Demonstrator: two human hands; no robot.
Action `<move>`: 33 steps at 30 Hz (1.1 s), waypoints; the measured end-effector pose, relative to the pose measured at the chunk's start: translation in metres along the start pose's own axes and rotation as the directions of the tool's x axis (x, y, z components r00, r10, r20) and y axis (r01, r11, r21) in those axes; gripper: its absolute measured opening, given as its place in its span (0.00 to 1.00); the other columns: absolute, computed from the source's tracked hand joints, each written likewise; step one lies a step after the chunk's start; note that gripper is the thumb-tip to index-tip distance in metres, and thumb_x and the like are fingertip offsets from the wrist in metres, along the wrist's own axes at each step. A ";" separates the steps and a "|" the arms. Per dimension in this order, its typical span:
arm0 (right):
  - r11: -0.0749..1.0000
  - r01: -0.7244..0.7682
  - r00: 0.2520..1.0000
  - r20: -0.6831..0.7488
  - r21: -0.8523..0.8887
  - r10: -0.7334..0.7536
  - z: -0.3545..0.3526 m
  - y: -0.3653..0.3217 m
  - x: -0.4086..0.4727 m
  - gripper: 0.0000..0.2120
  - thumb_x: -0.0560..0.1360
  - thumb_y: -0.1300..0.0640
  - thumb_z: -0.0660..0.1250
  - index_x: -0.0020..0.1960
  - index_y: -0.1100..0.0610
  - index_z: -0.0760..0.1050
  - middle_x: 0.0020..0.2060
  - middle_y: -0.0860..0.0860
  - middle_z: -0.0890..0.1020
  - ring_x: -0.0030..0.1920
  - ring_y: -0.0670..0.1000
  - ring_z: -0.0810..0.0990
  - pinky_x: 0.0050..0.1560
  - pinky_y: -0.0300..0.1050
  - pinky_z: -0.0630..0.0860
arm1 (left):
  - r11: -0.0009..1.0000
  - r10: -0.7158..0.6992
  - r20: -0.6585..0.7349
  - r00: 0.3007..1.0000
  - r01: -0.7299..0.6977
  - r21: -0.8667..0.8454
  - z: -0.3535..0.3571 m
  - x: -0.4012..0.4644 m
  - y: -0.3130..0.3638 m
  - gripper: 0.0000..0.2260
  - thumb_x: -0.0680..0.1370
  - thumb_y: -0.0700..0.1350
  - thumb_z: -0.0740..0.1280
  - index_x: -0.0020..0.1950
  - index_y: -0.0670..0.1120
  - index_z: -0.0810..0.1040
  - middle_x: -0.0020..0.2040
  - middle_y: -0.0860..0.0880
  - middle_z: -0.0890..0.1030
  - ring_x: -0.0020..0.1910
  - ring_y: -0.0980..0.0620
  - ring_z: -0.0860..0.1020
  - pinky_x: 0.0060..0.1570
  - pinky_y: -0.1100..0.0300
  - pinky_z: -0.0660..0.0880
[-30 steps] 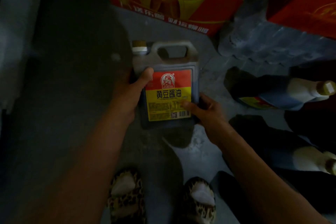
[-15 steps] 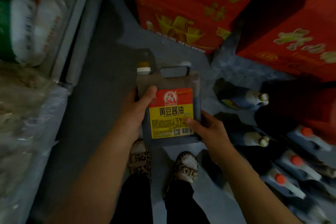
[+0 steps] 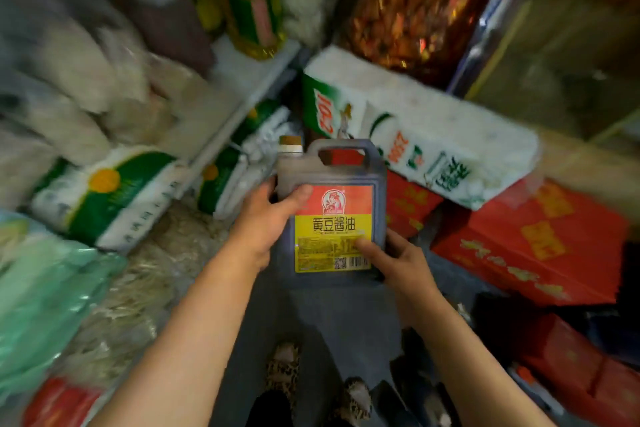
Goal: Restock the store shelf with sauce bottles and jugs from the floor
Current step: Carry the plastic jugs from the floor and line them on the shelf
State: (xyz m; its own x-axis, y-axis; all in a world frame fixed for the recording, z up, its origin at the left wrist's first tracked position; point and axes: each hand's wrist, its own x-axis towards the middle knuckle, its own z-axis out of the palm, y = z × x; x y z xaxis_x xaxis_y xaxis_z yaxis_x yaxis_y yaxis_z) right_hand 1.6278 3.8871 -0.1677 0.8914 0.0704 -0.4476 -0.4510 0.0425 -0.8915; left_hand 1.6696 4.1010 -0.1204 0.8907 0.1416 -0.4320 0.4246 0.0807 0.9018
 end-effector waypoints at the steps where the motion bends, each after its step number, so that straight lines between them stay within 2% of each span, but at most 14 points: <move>1: 0.999 0.044 0.999 0.027 -0.020 -0.043 0.010 -0.024 -0.006 0.19 0.68 0.51 0.79 0.57 0.53 0.83 0.50 0.52 0.88 0.52 0.55 0.86 0.48 0.52 0.83 | 0.999 0.034 -0.021 0.999 -0.034 -0.009 -0.009 -0.011 0.026 0.17 0.74 0.46 0.76 0.61 0.47 0.79 0.51 0.46 0.86 0.45 0.51 0.85 0.43 0.58 0.80; 3: 0.990 0.131 0.988 0.086 -0.045 -0.127 0.032 -0.070 -0.017 0.21 0.67 0.48 0.81 0.57 0.55 0.84 0.50 0.53 0.88 0.52 0.56 0.86 0.48 0.54 0.83 | 0.993 0.117 -0.058 0.991 -0.118 -0.021 -0.030 -0.034 0.073 0.18 0.73 0.47 0.76 0.61 0.47 0.80 0.52 0.47 0.86 0.47 0.50 0.85 0.46 0.56 0.80; 6: 0.973 0.231 0.954 0.204 -0.027 -0.221 0.073 -0.131 -0.030 0.21 0.68 0.51 0.75 0.59 0.57 0.82 0.50 0.55 0.88 0.42 0.50 0.87 0.37 0.42 0.80 | 0.973 0.218 -0.135 0.967 -0.226 -0.051 -0.067 -0.068 0.138 0.18 0.73 0.46 0.75 0.62 0.48 0.79 0.51 0.49 0.86 0.45 0.54 0.85 0.40 0.62 0.79; 7: 0.967 0.255 0.939 0.245 -0.017 -0.243 0.088 -0.150 -0.034 0.21 0.68 0.52 0.75 0.60 0.57 0.82 0.51 0.56 0.87 0.42 0.50 0.87 0.37 0.42 0.81 | 0.966 0.242 -0.165 0.956 -0.254 -0.053 -0.080 -0.080 0.158 0.19 0.71 0.48 0.76 0.61 0.49 0.79 0.50 0.50 0.86 0.44 0.54 0.85 0.39 0.61 0.80; 10: 0.941 0.339 0.882 0.343 0.019 -0.325 0.141 -0.202 -0.040 0.21 0.69 0.53 0.76 0.60 0.57 0.82 0.54 0.57 0.86 0.54 0.60 0.86 0.56 0.58 0.82 | 0.929 0.347 -0.253 0.903 -0.367 -0.037 -0.124 -0.115 0.211 0.19 0.71 0.50 0.75 0.60 0.52 0.78 0.48 0.52 0.86 0.43 0.55 0.85 0.42 0.58 0.80; 11: 0.929 0.368 0.862 0.363 0.029 -0.353 0.161 -0.219 -0.042 0.21 0.69 0.53 0.77 0.60 0.57 0.82 0.54 0.57 0.86 0.55 0.61 0.85 0.59 0.61 0.81 | 0.915 0.379 -0.284 0.881 -0.402 -0.027 -0.141 -0.126 0.227 0.16 0.73 0.49 0.75 0.60 0.53 0.78 0.47 0.53 0.86 0.42 0.55 0.85 0.40 0.58 0.80; 13: 0.907 0.418 0.818 0.410 0.056 -0.403 0.202 -0.250 -0.047 0.21 0.69 0.53 0.76 0.60 0.56 0.82 0.53 0.56 0.87 0.54 0.60 0.86 0.58 0.60 0.81 | 0.880 0.449 -0.355 0.820 -0.474 0.019 -0.176 -0.148 0.257 0.12 0.75 0.49 0.74 0.57 0.55 0.79 0.45 0.53 0.86 0.42 0.55 0.85 0.41 0.58 0.81; 17: 0.860 0.500 0.703 0.533 0.101 -0.471 0.284 -0.301 -0.062 0.20 0.71 0.55 0.75 0.61 0.58 0.81 0.53 0.54 0.87 0.54 0.56 0.86 0.54 0.50 0.82 | 0.808 0.554 -0.461 0.693 -0.581 0.099 -0.247 -0.179 0.301 0.12 0.72 0.50 0.77 0.54 0.55 0.81 0.46 0.52 0.87 0.46 0.51 0.85 0.49 0.53 0.81; 19: 0.854 0.506 0.658 0.586 0.120 -0.472 0.324 -0.317 -0.065 0.16 0.73 0.59 0.74 0.61 0.60 0.81 0.53 0.54 0.87 0.51 0.52 0.87 0.48 0.44 0.81 | 0.780 0.578 -0.513 0.635 -0.615 0.117 -0.280 -0.189 0.314 0.12 0.73 0.47 0.76 0.55 0.54 0.81 0.45 0.53 0.86 0.46 0.53 0.85 0.45 0.57 0.81; 21: 0.850 0.509 0.609 0.640 0.136 -0.468 0.361 -0.325 -0.066 0.16 0.73 0.60 0.74 0.60 0.59 0.81 0.53 0.55 0.87 0.51 0.52 0.87 0.49 0.44 0.83 | 0.769 0.583 -0.559 0.589 -0.622 0.147 -0.309 -0.197 0.318 0.13 0.75 0.46 0.74 0.59 0.52 0.80 0.45 0.53 0.86 0.45 0.55 0.85 0.42 0.62 0.79; 23: 0.848 0.508 0.573 0.676 0.151 -0.463 0.396 -0.325 -0.066 0.19 0.70 0.58 0.75 0.60 0.59 0.80 0.54 0.55 0.87 0.54 0.55 0.86 0.55 0.49 0.83 | 0.769 0.582 -0.599 0.550 -0.612 0.184 -0.337 -0.203 0.314 0.14 0.75 0.47 0.74 0.60 0.53 0.79 0.47 0.53 0.86 0.47 0.54 0.85 0.45 0.60 0.79; 26: 0.851 0.502 0.526 0.726 0.154 -0.442 0.441 -0.312 -0.060 0.22 0.69 0.59 0.75 0.62 0.61 0.79 0.55 0.56 0.86 0.56 0.56 0.85 0.57 0.49 0.81 | 0.770 0.578 -0.646 0.500 -0.597 0.227 -0.376 -0.204 0.300 0.18 0.75 0.47 0.74 0.64 0.51 0.78 0.50 0.52 0.85 0.49 0.53 0.84 0.50 0.55 0.79; 30: 0.862 0.491 0.506 0.765 0.125 -0.399 0.490 -0.287 -0.049 0.22 0.69 0.59 0.76 0.62 0.61 0.79 0.55 0.57 0.86 0.58 0.57 0.85 0.61 0.55 0.80 | 0.774 0.570 -0.684 0.454 -0.577 0.262 -0.414 -0.201 0.278 0.22 0.73 0.45 0.76 0.66 0.50 0.76 0.53 0.51 0.85 0.51 0.52 0.84 0.52 0.56 0.80; 33: 0.834 0.545 0.481 0.781 0.090 -0.398 0.521 -0.281 -0.046 0.21 0.70 0.59 0.77 0.62 0.59 0.80 0.54 0.55 0.87 0.57 0.56 0.85 0.60 0.56 0.80 | 0.796 0.539 -0.745 0.393 -0.528 0.297 -0.436 -0.199 0.261 0.27 0.72 0.53 0.75 0.70 0.51 0.74 0.54 0.51 0.84 0.53 0.50 0.83 0.53 0.54 0.80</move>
State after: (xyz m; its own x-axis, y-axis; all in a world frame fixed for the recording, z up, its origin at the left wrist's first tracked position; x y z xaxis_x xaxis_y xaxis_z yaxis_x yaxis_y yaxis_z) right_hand 1.6909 4.3908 0.1400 0.5741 0.7954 0.1944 0.1056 0.1635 -0.9809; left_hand 1.5323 4.5238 0.1959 0.4574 0.8343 0.3077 -0.0840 -0.3039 0.9490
